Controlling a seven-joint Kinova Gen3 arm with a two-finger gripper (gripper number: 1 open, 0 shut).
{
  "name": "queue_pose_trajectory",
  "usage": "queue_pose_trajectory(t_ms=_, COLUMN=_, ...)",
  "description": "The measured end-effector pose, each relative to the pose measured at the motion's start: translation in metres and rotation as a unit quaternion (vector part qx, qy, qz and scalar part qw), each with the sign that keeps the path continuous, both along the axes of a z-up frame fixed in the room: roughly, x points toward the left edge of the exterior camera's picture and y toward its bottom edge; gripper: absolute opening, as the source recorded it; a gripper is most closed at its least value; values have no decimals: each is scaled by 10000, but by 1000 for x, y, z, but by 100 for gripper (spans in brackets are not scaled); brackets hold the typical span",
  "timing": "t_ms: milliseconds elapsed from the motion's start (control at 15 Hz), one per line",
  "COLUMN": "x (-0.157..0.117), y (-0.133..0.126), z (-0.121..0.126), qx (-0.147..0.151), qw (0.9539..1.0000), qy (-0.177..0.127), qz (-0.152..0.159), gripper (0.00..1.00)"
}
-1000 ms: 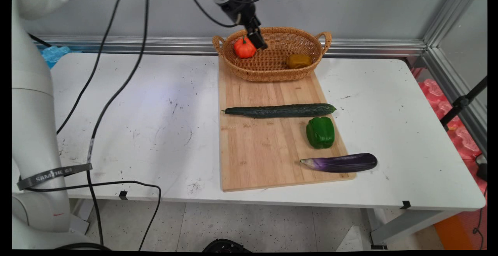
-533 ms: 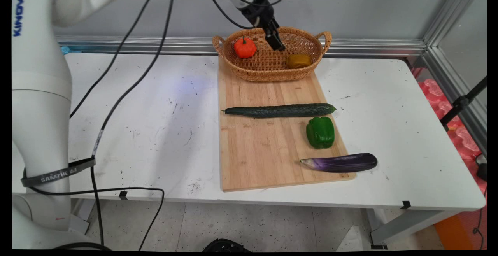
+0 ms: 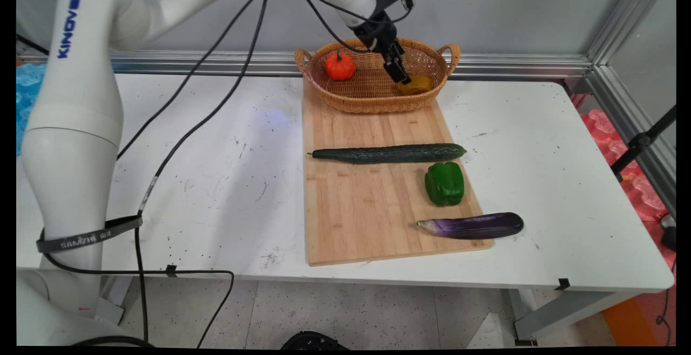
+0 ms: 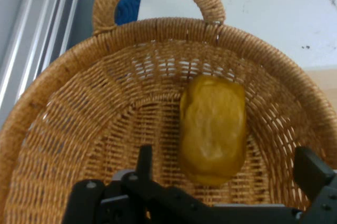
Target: Pick up the potato from the vegetable basket
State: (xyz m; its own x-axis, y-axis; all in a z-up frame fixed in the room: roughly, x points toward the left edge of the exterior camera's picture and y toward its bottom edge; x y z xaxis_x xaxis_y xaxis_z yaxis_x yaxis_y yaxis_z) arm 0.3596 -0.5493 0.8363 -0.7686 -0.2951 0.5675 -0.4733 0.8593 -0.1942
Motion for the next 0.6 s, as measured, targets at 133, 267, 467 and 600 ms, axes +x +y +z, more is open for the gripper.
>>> queue_pose_trajectory(t_ms=133, x=-4, y=-6, z=-8, qx=17, qw=10000, qy=21, qz=-63, gripper=100)
queue_pose_trajectory(t_ms=267, x=-6, y=-12, z=-16, qx=30, qw=9999, qy=41, qz=-118, gripper=100)
queue_pose_trajectory(t_ms=467, x=-11, y=-23, z=-29, qx=39, qw=9998, qy=76, qz=-206, gripper=100)
queue_pose_trajectory(t_ms=600, x=-13, y=-29, z=-37, qx=43, qw=9996, qy=95, qz=-251, gripper=100)
